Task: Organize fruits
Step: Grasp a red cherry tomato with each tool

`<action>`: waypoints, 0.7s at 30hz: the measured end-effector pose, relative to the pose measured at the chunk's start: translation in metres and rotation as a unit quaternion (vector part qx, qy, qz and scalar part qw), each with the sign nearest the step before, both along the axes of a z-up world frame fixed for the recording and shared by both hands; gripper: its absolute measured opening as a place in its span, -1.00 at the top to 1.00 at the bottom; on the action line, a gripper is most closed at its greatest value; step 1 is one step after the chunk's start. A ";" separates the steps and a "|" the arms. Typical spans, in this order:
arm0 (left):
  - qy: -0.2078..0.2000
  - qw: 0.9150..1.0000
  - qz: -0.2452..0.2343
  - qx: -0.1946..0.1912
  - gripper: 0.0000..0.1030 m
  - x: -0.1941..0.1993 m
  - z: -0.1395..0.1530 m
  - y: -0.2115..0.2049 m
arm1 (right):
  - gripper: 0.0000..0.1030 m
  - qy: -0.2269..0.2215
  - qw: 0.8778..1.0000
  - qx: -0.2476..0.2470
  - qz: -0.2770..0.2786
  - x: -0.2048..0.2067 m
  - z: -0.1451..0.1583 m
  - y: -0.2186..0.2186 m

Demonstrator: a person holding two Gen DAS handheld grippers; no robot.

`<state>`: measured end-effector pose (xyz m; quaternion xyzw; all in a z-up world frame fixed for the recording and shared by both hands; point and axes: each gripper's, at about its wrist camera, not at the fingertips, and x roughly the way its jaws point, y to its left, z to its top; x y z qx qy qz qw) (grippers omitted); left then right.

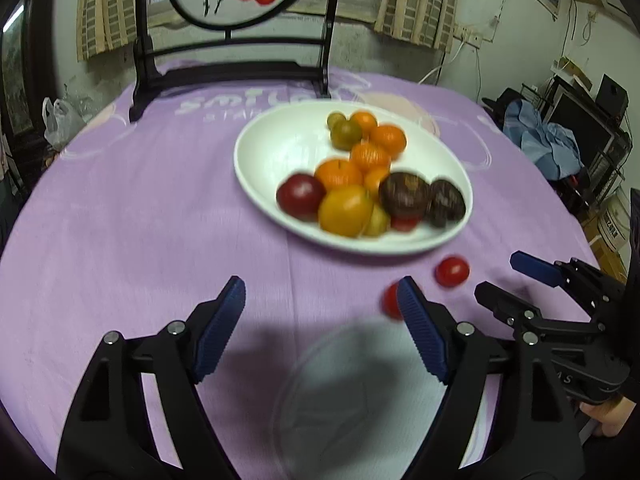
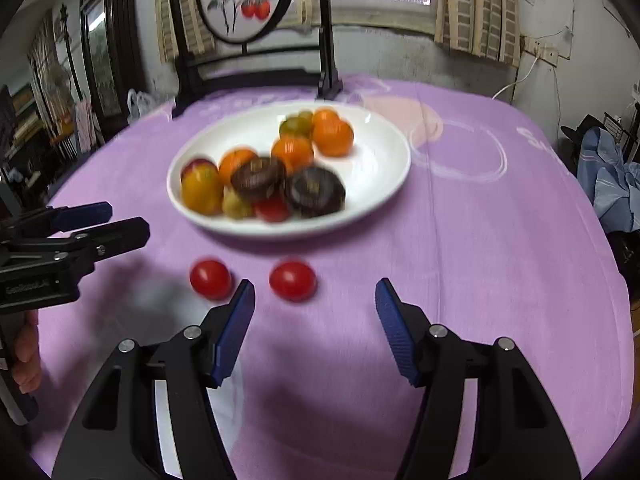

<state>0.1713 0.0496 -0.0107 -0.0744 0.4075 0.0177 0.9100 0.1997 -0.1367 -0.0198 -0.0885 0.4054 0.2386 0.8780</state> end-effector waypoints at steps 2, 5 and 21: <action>0.004 1.000 -0.001 -0.005 -0.55 -0.003 -0.007 0.002 | -0.22 0.005 1.000 -0.006 0.002 -0.001 -0.006 0.003; 0.004 1.000 0.000 -0.006 -0.55 -0.003 -0.012 0.007 | -0.22 0.009 1.000 -0.022 0.009 0.000 -0.013 0.012; 0.012 1.000 -0.017 -0.017 -0.56 0.000 -0.017 0.007 | 0.42 0.040 0.999 0.004 -0.009 0.023 -0.016 0.024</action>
